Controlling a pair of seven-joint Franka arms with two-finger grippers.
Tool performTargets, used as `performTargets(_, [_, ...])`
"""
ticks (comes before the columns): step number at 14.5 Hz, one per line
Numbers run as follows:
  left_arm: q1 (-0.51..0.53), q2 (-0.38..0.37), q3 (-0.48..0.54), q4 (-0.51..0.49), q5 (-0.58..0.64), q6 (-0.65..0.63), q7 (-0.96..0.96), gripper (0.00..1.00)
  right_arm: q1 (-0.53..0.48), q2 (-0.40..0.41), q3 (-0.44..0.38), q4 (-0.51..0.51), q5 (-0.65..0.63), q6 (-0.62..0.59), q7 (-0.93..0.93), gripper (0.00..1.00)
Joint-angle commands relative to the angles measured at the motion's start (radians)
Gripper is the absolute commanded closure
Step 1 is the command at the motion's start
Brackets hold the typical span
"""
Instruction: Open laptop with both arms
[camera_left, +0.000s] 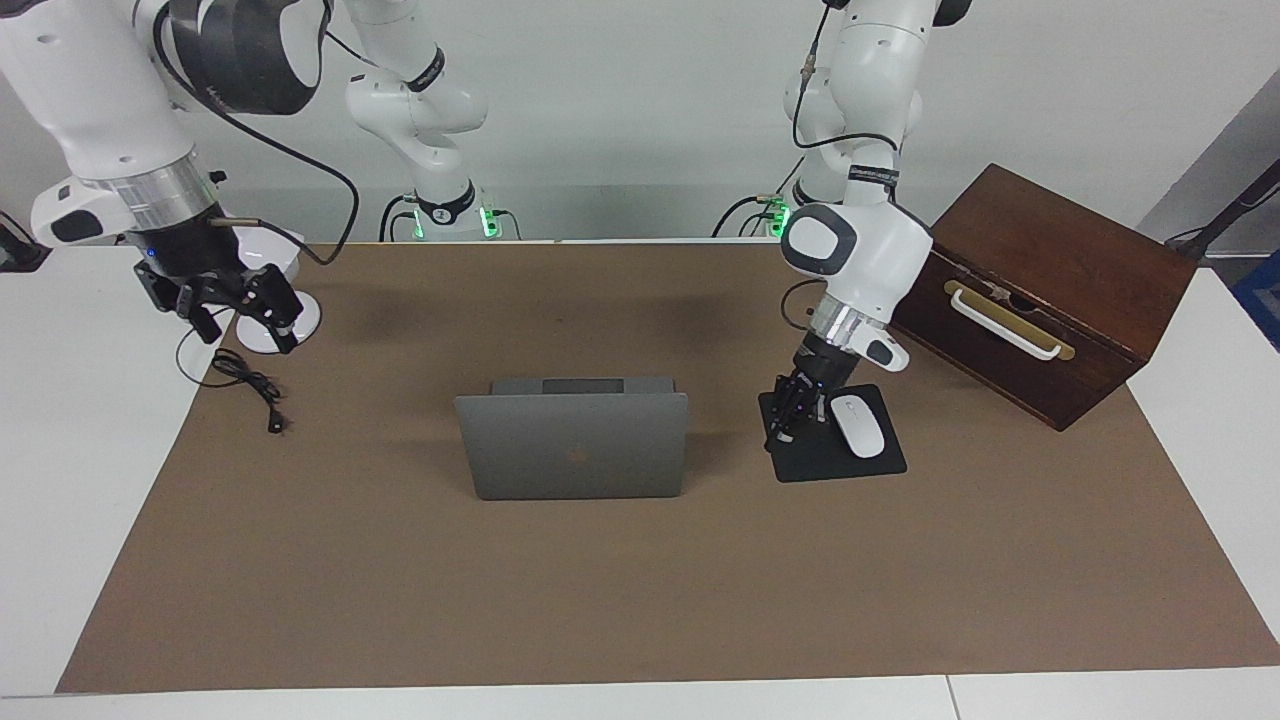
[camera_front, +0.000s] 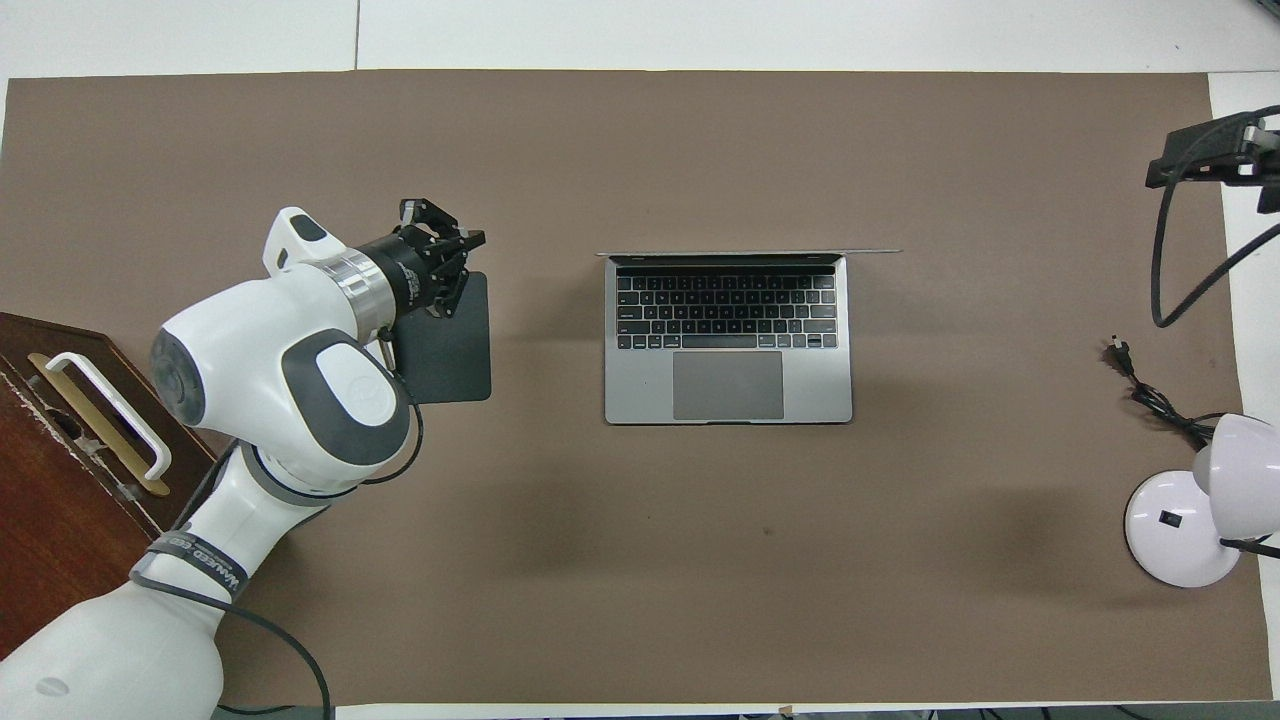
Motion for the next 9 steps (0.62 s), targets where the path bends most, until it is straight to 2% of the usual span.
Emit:
performTargets(1, [0.013, 0.0, 0.041, 0.043, 0.062, 0.004, 0.03, 1.0, -0.021, -0.04, 0.024, -0.023, -0.023, -0.059, -0.016, 0.0])
performTargets(4, [0.078, 0.005, 0.039, 0.084, 0.092, 0.002, 0.175, 1.0, -0.038, -0.053, 0.032, -0.028, -0.032, -0.07, -0.014, 0.0])
performTargets(7, [0.121, 0.034, 0.039, 0.148, 0.115, -0.004, 0.237, 1.0, -0.081, -0.06, 0.071, -0.035, -0.029, -0.064, -0.011, 0.0])
performTargets(9, [0.151, 0.059, 0.039, 0.202, 0.226, -0.007, 0.24, 1.0, -0.081, -0.067, 0.067, -0.035, -0.025, -0.071, -0.014, 0.0])
